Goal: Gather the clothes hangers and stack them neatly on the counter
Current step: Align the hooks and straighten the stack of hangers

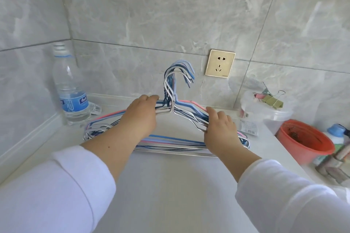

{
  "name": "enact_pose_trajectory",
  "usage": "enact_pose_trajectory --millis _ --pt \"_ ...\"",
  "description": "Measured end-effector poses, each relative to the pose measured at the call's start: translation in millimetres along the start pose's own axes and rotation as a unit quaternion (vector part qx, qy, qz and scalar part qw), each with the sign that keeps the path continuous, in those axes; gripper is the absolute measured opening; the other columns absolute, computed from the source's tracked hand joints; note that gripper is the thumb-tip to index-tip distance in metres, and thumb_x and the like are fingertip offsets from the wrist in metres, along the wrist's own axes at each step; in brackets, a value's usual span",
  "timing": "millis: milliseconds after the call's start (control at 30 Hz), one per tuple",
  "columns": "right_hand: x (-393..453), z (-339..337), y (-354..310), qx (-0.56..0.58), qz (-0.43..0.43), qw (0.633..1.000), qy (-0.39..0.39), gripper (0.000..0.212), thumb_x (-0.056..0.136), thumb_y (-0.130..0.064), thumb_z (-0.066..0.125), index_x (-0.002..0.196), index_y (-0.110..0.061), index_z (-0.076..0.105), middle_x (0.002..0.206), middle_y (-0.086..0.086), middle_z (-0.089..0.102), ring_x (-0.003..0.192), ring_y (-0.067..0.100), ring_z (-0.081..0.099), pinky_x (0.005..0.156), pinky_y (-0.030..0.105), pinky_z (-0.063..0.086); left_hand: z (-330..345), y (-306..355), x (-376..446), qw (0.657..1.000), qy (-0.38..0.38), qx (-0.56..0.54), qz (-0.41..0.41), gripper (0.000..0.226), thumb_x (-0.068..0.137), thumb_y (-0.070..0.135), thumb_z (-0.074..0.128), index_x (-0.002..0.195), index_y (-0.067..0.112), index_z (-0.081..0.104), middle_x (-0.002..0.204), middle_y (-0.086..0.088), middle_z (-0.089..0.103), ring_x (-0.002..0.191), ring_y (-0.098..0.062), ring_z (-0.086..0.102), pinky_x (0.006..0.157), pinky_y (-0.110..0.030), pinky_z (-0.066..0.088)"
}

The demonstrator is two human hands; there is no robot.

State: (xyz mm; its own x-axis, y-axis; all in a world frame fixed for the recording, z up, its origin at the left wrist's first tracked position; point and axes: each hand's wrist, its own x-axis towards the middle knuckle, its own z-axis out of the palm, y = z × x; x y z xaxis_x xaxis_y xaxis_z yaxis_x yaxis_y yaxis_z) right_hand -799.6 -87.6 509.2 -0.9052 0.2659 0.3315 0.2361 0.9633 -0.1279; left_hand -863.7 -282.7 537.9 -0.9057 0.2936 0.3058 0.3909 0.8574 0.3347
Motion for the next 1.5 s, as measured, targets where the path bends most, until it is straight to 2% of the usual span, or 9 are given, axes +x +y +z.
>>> enact_pose_trajectory --millis 233,367,500,633,767,833,1000,1100,1500 --pt "60 22 3 0.005 0.007 1.000 0.021 0.062 0.083 -0.009 0.050 0.140 -0.019 0.027 0.120 0.012 0.049 0.112 0.033 0.045 0.095 0.037 0.037 21 -8 64 1.000 0.017 -0.005 0.018 0.068 0.084 -0.005 0.038 0.146 0.018 0.027 0.141 -0.012 0.038 0.128 -0.031 0.041 0.101 -0.035 0.036" --pt "82 32 6 0.015 0.002 0.999 0.036 0.061 0.084 -0.008 0.048 0.140 -0.018 0.027 0.120 0.013 0.049 0.110 0.033 0.045 0.094 0.038 0.037 29 -13 86 0.999 0.039 -0.006 0.027 0.067 0.083 -0.005 0.037 0.146 0.018 0.029 0.138 -0.011 0.034 0.115 -0.035 0.049 0.095 -0.037 0.041" --pt "103 38 6 0.014 -0.001 0.999 0.053 0.057 0.084 -0.008 0.048 0.137 -0.019 0.030 0.119 0.013 0.049 0.110 0.033 0.046 0.091 0.040 0.039 38 -18 106 0.997 0.067 -0.002 0.040 0.065 0.083 -0.004 0.040 0.144 0.018 0.033 0.134 -0.012 0.035 0.111 -0.038 0.051 0.095 -0.039 0.040" --pt "117 46 7 0.014 0.000 0.999 0.040 0.064 0.084 -0.010 0.049 0.141 -0.020 0.023 0.122 0.013 0.047 0.112 0.033 0.045 0.091 0.040 0.038 48 -24 122 0.997 0.065 0.014 0.045 0.066 0.082 -0.003 0.042 0.144 0.016 0.030 0.136 -0.015 0.034 0.113 -0.040 0.050 0.097 -0.041 0.042" --pt "119 51 11 -0.012 0.019 1.000 0.002 0.086 0.081 -0.015 0.054 0.147 -0.027 0.000 0.133 0.008 0.040 0.119 0.032 0.041 0.097 0.041 0.036 63 -27 133 0.997 0.038 0.059 0.029 0.077 0.083 0.008 0.053 0.148 0.014 0.013 0.143 -0.014 0.028 0.125 -0.038 0.042 0.107 -0.043 0.035" --pt "119 54 12 -0.013 0.023 1.000 0.004 0.092 0.080 -0.017 0.056 0.148 -0.027 -0.005 0.139 0.006 0.036 0.124 0.032 0.038 0.101 0.042 0.033 66 -26 133 0.997 0.035 0.075 0.006 0.081 0.083 0.011 0.054 0.149 0.016 0.008 0.144 -0.010 0.027 0.128 -0.035 0.037 0.109 -0.045 0.032" --pt "115 57 16 0.009 0.008 1.000 0.011 0.103 0.076 -0.029 0.065 0.148 -0.026 -0.008 0.154 0.002 0.016 0.140 0.029 0.020 0.115 0.045 0.020 68 -29 125 0.996 0.055 0.065 0.004 0.082 0.083 0.026 0.057 0.149 0.014 0.009 0.146 -0.011 0.027 0.132 -0.033 0.033 0.110 -0.042 0.029" --pt "110 58 20 0.016 -0.010 1.000 0.016 0.109 0.072 -0.039 0.070 0.148 -0.026 -0.008 0.157 0.000 0.010 0.145 0.027 0.011 0.118 0.048 0.014 62 -32 119 0.998 0.047 0.048 0.019 0.089 0.080 0.037 0.061 0.150 0.015 0.011 0.151 -0.011 0.027 0.136 -0.033 0.031 0.112 -0.040 0.025" --pt "99 55 20 0.022 -0.024 0.999 0.025 0.111 0.072 -0.049 0.069 0.148 -0.027 -0.009 0.159 -0.003 0.006 0.147 0.023 0.005 0.119 0.050 0.010 53 -28 110 0.997 0.044 0.060 0.006 0.103 0.070 0.056 0.065 0.150 0.019 0.011 0.152 -0.007 0.028 0.136 -0.030 0.033 0.115 -0.046 0.021"
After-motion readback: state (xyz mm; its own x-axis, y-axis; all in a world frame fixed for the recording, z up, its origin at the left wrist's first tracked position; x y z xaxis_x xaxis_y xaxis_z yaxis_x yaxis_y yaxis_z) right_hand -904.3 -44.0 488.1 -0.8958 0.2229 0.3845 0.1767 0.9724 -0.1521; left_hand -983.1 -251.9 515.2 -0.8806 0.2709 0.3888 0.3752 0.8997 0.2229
